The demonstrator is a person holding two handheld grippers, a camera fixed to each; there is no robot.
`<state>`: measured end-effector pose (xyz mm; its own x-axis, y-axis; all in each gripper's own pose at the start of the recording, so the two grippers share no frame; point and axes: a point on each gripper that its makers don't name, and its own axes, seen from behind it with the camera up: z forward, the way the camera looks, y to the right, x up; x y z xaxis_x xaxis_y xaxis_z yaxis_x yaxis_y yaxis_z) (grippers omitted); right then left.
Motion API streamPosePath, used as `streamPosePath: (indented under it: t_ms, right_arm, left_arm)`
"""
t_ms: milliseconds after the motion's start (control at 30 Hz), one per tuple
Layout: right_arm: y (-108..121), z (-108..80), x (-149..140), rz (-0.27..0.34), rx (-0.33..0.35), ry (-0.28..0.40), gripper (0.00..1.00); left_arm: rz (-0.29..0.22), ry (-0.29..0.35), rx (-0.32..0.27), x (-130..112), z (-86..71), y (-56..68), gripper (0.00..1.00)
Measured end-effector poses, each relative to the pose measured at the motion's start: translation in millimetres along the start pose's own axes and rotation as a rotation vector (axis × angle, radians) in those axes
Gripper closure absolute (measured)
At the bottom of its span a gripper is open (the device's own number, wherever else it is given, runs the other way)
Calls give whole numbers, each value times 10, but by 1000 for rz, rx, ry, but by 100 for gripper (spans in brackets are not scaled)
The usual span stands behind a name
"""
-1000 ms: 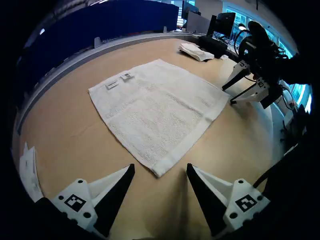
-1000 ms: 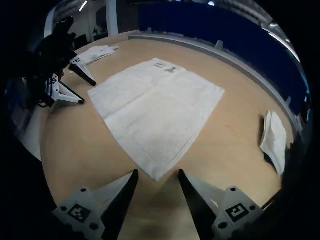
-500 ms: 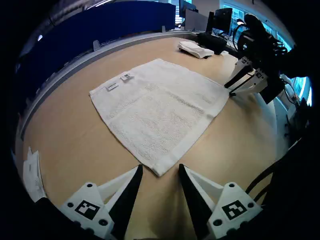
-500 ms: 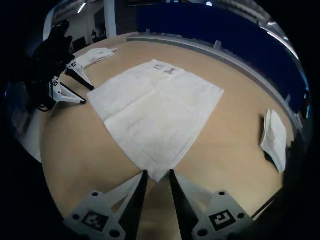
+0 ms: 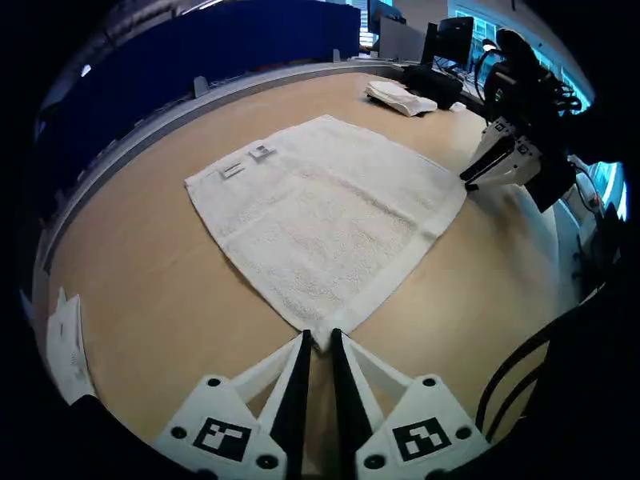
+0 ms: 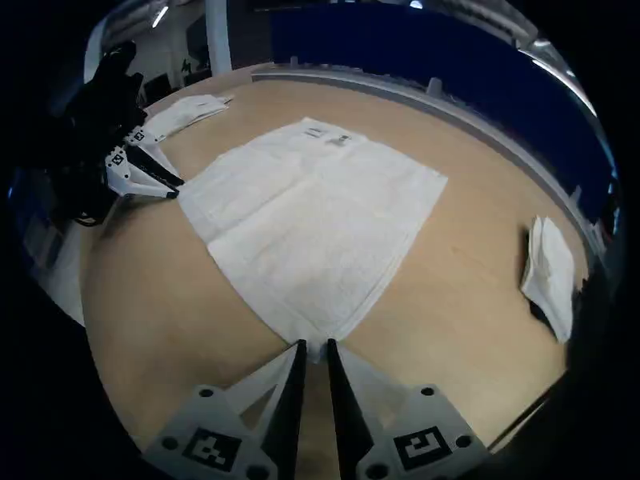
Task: Fold towel
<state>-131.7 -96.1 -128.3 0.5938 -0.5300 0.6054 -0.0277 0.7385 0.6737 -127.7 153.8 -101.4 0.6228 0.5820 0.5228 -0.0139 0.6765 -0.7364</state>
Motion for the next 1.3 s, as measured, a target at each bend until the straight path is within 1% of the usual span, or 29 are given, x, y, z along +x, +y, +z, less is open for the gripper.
streamPosePath:
  t_ms: [100,267,400,467,967,1300]
  right_arm:
    - [3,-13,0,7,1,0,86]
    - [8,-20,0,11,-3,-1,90]
    - [22,-30,15,13,-7,0,94]
    - [28,-37,25,14,-7,1,96]
    - [27,-62,40,15,-2,-2,96]
    - [39,-176,150,22,-5,18,97]
  left_arm:
    - [-3,-1,-2,-7,-1,-5,83]
    - [5,-1,-7,-9,-3,2,84]
    - [7,-1,-8,2,-6,6,88]
    - [7,3,-4,15,-15,-2,88]
    - [8,5,-8,47,-36,2,89]
    - [-5,18,-11,141,-127,27,89]
